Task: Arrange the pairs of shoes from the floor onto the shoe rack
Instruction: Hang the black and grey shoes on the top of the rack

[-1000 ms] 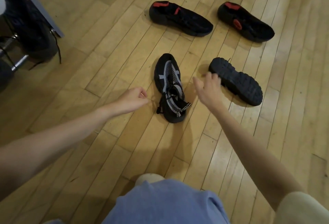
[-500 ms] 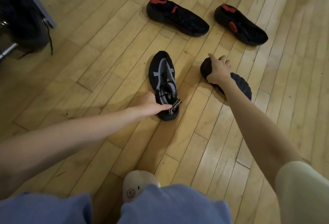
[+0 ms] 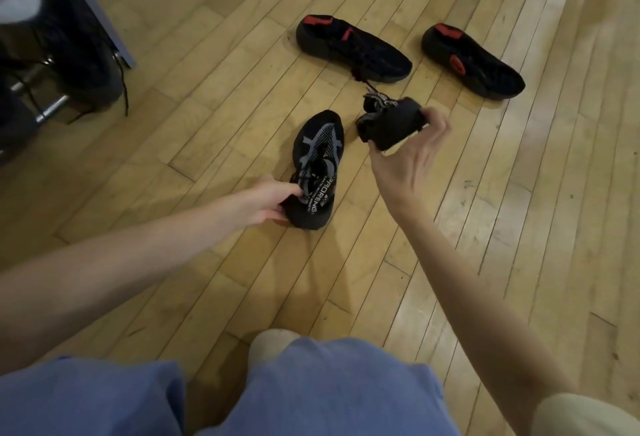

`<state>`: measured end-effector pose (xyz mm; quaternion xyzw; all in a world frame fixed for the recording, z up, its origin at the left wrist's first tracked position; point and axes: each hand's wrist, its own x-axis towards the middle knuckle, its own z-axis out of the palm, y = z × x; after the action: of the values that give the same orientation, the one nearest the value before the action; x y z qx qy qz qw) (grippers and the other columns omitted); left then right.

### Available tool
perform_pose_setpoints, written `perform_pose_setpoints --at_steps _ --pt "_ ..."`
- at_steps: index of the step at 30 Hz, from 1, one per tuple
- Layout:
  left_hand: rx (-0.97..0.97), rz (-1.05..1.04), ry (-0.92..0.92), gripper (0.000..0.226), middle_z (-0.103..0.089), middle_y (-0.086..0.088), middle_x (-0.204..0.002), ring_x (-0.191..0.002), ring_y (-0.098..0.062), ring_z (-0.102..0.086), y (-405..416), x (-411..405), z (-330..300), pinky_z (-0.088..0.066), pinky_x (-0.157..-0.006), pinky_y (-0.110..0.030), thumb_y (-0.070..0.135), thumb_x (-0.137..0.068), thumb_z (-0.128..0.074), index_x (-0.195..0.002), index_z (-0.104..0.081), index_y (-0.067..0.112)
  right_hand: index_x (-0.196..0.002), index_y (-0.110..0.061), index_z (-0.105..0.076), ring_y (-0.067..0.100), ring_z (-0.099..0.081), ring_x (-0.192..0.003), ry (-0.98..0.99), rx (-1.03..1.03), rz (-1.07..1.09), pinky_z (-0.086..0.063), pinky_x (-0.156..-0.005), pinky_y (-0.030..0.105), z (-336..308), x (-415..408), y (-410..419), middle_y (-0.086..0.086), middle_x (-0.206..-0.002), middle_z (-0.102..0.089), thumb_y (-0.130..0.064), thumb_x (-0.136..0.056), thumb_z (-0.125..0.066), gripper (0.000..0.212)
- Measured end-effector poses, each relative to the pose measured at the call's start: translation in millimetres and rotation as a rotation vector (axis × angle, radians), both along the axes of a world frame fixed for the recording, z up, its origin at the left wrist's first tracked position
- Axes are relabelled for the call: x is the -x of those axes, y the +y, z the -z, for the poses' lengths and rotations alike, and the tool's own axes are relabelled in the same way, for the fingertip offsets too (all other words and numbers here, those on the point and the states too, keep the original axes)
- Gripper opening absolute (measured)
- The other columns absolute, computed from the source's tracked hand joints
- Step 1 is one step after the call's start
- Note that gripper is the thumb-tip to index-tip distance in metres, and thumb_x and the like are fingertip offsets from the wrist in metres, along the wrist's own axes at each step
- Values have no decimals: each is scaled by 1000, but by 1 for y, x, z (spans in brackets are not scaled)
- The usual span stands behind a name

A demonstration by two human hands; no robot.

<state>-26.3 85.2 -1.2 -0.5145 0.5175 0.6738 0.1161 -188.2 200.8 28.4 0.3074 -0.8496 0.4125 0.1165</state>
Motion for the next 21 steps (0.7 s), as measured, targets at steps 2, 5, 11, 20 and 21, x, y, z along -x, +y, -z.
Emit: perform_pose_setpoints --at_steps 2,5,11,20,21 --pt "-37 -27 25 45 -56 -15 -129 -113 -27 -56 -13 -14 -15 -50 -91 -34 7 -89 -60 -131 -45 1 -123 -28 -23 23 -42 -121 -78 39 72 -45 -98 20 10 -16 10 18 -131 -33 -12 -66 -80 82" --pt "-54 -83 31 45 -58 -13 -125 -113 -27 -57 -33 -36 -34 -52 -89 -33 4 -85 -64 -126 -47 0 -135 -26 -27 22 -40 -121 -170 -3 121 -46 -101 29 18 -37 24 11 -132 -28 -16 -66 -81 88" --pt "117 -112 36 31 -63 -14 -114 -91 -17 -61 -43 -86 -58 -50 -79 -27 4 -85 -66 -113 -55 -3 -134 -23 -43 25 -40 -126 -340 -192 129 -45 -83 27 30 -69 24 9 -146 -26 -36 -71 -76 72" --pt "363 -256 130 32 -63 1 -88 -79 -9 -63 -58 -163 -120 -54 -54 -13 5 -84 -65 -113 -51 5 -120 -12 -39 24 -47 -114 -573 57 125 -48 -98 34 13 -99 -20 11 -132 -34 -56 -71 -75 76" --pt "402 -262 137 34 -62 2 -88 -79 -9 -62 -59 -170 -128 -55 -56 -14 4 -84 -65 -114 -50 3 -116 -13 -40 23 -48 -110 -585 83 114 -49 -93 34 7 -104 -25 10 -128 -36 -57 -72 -74 71"
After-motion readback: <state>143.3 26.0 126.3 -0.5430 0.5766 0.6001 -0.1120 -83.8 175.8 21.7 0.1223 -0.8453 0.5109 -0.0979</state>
